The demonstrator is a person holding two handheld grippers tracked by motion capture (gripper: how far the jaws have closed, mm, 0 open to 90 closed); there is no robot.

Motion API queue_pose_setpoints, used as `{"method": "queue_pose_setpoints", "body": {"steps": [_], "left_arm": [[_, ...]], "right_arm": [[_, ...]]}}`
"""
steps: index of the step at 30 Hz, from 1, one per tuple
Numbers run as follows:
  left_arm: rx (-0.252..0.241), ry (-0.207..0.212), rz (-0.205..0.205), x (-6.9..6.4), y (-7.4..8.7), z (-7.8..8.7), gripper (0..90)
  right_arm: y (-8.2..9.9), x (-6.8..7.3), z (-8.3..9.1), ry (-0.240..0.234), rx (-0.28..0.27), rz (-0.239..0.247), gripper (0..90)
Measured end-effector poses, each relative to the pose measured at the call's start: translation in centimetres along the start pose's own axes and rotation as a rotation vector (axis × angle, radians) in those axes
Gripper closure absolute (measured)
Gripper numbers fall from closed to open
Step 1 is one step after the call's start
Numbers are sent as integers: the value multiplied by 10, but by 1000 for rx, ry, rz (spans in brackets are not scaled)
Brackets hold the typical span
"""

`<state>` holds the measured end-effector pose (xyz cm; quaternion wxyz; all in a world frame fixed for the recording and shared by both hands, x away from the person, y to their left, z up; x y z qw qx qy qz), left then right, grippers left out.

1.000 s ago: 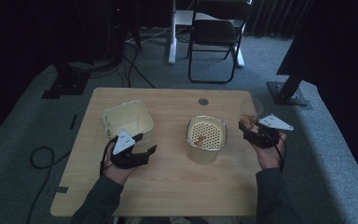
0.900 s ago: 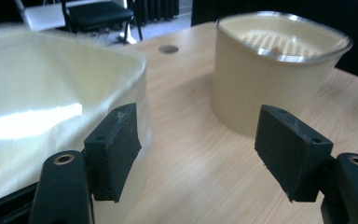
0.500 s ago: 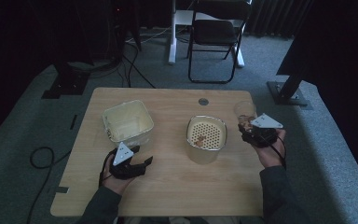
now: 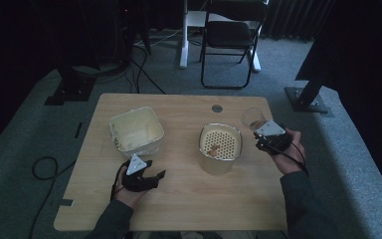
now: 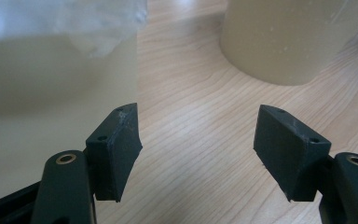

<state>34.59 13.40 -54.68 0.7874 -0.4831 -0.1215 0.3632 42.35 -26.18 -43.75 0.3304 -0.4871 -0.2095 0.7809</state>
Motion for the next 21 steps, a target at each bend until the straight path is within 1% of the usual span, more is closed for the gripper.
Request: {"method": "queue_pose_setpoints", "body": {"steps": [2, 4, 10, 13, 16, 21], "left_arm": [[10, -3, 1, 1, 2, -2, 316], [15, -6, 2, 2, 4, -3, 316], [11, -8, 11, 4, 5, -3, 316], [12, -8, 11, 4, 5, -3, 316], [12, -8, 11, 4, 5, -4, 316], [13, -8, 13, 4, 6, -4, 316]], "right_arm": [[-3, 1, 0, 3, 0, 19, 429], [-6, 2, 1, 24, 8, 68, 429], [-13, 6, 2, 61, 21, 185, 429], [-15, 7, 2, 73, 27, 214, 430], [-17, 6, 1, 88, 37, 261, 430], [-18, 6, -1, 102, 50, 308, 430]]}}
Point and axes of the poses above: each handheld gripper's, and its own axes: z roughly backward along the jaws, y roughly out of its underside, x roughly to its left, the point moved 6 cm from there along -z, roughly forward along the jaws, and after that the axes turned 8 degrees about y, right-handed, at the moved point
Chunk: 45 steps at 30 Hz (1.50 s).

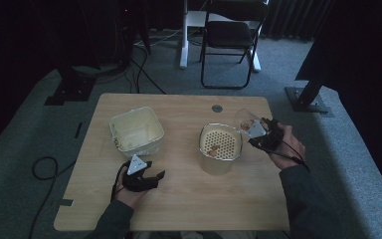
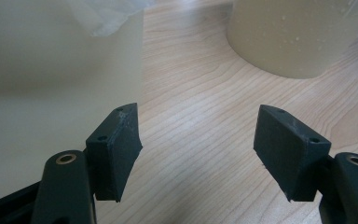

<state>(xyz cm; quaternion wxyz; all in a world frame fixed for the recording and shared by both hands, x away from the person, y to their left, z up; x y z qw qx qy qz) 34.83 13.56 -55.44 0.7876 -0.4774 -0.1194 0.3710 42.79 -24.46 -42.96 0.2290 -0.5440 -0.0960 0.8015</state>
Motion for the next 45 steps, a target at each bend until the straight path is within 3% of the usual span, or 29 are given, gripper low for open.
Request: {"method": "queue_pose_setpoints", "body": {"steps": [17, 21, 29, 45], "left_arm": [[6, 5, 2, -1, 1, -1, 316], [6, 6, 0, -1, 2, -2, 316], [5, 6, 0, -1, 2, -2, 316], [2, 7, 3, -2, 2, -3, 316]], "right_arm": [[-8, -2, 1, 86, 54, 218, 430], [-9, -6, 3, 124, 71, 305, 430], [-12, -8, 4, 183, 89, 404, 430], [-23, -9, 10, 252, 84, 520, 430]]}}
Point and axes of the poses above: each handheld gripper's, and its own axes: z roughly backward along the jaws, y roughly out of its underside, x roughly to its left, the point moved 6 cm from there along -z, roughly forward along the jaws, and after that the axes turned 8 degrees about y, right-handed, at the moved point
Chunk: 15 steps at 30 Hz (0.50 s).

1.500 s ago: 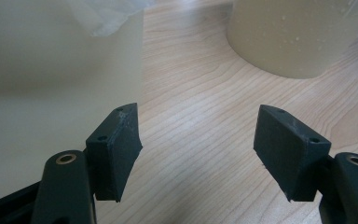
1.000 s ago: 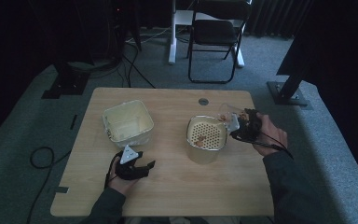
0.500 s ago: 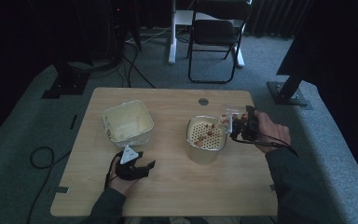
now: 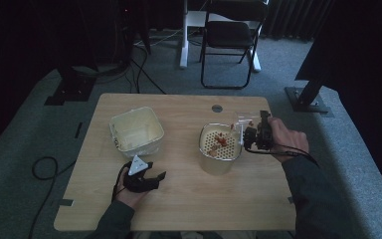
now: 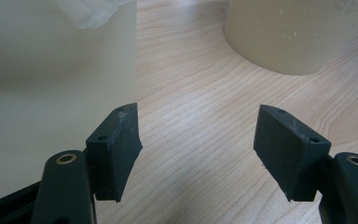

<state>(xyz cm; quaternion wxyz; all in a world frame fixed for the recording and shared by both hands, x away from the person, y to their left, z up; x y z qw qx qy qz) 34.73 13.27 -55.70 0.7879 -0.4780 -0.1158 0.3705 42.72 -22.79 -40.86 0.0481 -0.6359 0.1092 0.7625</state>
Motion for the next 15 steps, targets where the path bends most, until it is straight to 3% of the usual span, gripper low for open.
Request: {"method": "queue_pose_setpoints", "body": {"steps": [15], "left_arm": [[7, 1, -3, 0, 1, -1, 316]], "right_arm": [[-4, 1, 0, 17, -4, 71, 430]]}}
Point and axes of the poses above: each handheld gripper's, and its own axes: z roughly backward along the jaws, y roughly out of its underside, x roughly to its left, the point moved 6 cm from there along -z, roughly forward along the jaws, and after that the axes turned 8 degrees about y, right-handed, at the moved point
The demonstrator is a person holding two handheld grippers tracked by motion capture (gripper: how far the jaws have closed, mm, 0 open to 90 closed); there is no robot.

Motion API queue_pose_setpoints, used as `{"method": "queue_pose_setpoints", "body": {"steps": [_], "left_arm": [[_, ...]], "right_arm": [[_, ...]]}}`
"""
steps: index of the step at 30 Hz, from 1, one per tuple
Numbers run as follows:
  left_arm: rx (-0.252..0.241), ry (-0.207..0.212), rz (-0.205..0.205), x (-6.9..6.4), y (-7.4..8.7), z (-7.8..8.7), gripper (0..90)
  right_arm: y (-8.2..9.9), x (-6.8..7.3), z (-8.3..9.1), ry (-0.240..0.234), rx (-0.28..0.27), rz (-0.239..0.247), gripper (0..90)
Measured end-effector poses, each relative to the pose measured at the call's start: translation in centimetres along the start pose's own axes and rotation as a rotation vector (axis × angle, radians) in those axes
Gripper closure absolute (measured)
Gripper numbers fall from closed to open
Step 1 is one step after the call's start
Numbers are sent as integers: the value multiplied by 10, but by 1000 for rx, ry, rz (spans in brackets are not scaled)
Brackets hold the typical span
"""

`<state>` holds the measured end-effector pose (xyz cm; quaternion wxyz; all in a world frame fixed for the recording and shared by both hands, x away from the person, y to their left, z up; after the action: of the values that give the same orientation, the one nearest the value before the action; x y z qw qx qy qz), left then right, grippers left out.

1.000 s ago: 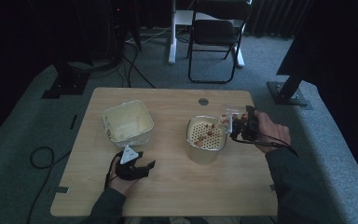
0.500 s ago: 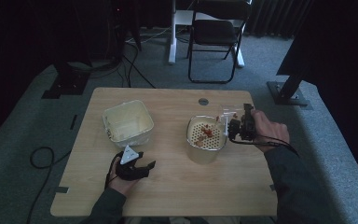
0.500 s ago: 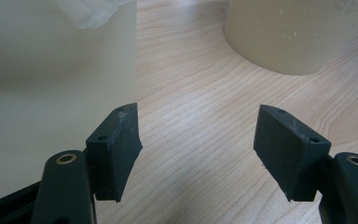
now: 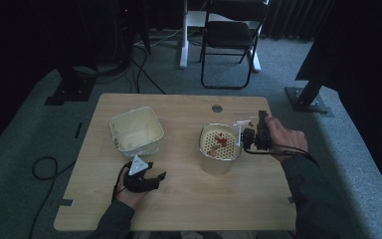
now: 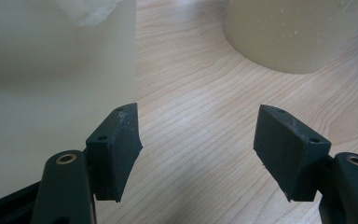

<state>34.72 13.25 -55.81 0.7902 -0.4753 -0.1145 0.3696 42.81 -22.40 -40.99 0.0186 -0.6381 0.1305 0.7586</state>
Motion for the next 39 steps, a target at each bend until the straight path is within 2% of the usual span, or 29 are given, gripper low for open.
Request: {"method": "queue_pose_setpoints", "body": {"steps": [12, 29, 32, 34, 39], "left_arm": [[3, 1, -2, 0, 0, 0, 316], [1, 1, -2, 0, 0, -1, 317], [1, 1, -2, -1, 0, -1, 316], [-1, 1, -1, -1, 0, -1, 316], [-3, 5, -6, -2, -1, -1, 316]], "right_arm": [[-3, 2, -1, 21, 6, 49, 430], [-5, 5, -3, 30, 5, 70, 430], [-4, 6, -3, 19, 4, 41, 430], [-4, 7, -4, -14, -15, -22, 430], [-1, 11, -7, -103, -48, -217, 430]]}}
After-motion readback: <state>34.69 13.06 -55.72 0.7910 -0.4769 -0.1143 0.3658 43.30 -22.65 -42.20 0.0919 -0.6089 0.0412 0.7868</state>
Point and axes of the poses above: each handheld gripper's, and its own axes: z roughly backward along the jaws, y roughly out of its underside, x roughly to its left, the point moved 6 cm from there along -z, roughly forward along the jaws, and after that the axes turned 8 degrees about y, right-handed, at the moved point
